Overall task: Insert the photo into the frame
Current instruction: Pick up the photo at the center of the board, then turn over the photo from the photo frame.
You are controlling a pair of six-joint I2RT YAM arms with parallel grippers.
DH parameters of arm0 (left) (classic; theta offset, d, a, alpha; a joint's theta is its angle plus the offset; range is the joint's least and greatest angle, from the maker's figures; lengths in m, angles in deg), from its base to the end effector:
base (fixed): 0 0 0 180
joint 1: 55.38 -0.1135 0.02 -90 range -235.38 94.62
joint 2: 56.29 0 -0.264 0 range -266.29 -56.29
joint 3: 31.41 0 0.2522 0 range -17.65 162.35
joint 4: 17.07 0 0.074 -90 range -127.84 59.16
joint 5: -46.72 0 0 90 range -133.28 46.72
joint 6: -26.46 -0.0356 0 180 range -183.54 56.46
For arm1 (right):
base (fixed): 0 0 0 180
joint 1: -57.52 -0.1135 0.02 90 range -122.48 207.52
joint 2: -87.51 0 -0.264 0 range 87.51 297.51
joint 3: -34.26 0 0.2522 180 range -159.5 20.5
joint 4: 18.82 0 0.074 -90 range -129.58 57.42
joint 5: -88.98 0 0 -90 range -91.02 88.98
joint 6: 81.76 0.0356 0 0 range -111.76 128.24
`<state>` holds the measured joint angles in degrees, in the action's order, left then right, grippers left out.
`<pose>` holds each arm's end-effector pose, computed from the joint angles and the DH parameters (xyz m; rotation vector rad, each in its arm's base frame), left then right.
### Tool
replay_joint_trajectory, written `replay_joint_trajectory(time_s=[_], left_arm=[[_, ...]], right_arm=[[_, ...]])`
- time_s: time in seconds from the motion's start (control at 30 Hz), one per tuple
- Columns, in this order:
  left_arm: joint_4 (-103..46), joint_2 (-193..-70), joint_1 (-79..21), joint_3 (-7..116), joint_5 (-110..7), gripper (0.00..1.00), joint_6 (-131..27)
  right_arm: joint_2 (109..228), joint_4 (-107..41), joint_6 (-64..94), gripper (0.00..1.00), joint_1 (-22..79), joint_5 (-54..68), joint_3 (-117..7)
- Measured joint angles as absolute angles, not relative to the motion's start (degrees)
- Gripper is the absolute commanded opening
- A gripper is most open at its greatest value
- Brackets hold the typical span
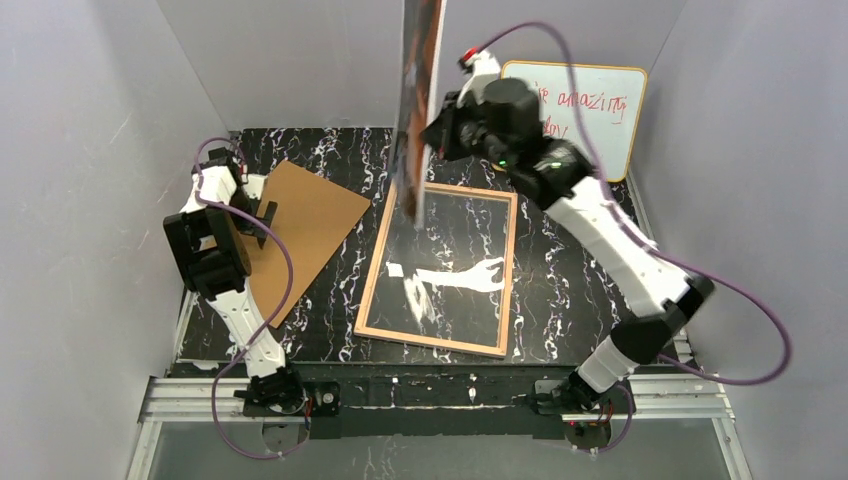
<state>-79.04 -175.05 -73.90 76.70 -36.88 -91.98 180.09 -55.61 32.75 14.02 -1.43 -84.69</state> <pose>0.4041 0.1396 0.1939 0.2253 2.8814 0.3242 0.2654 0.2515 0.4694 -0.2969 1.8085 0.8482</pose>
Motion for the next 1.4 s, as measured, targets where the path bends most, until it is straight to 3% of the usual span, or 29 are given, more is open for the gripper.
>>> replay_joint_trajectory(time_s=[0.23, 0.4, 0.67, 0.93, 1.4], left_arm=[[-78.9, -172.7, -73.9, 72.5, -39.1, 0.98, -91.4], [-78.6, -172.1, -73.9, 71.1, -40.0, 0.98, -91.4], [-78.0, -171.2, -73.9, 70.1, -40.8, 0.98, -91.4], [-77.1, -171.2, -73.9, 68.8, -40.8, 0.98, -91.4], [-75.0, -171.1, -73.9, 66.7, -40.7, 0.98, -90.8]], right_arm=[[176.8, -82.8, 22.1, 0.01, 11.5, -16.2, -107.2], [179.5, -98.3, 21.6, 0.01, 8.0, -25.8, -103.9], [193.5, -108.9, 23.9, 0.01, 3.9, -31.5, -95.7], [199.1, -109.0, 25.3, 0.01, -1.8, -23.6, -98.3], [206.4, -92.5, 35.3, 0.01, -3.3, 1.5, -94.2]])
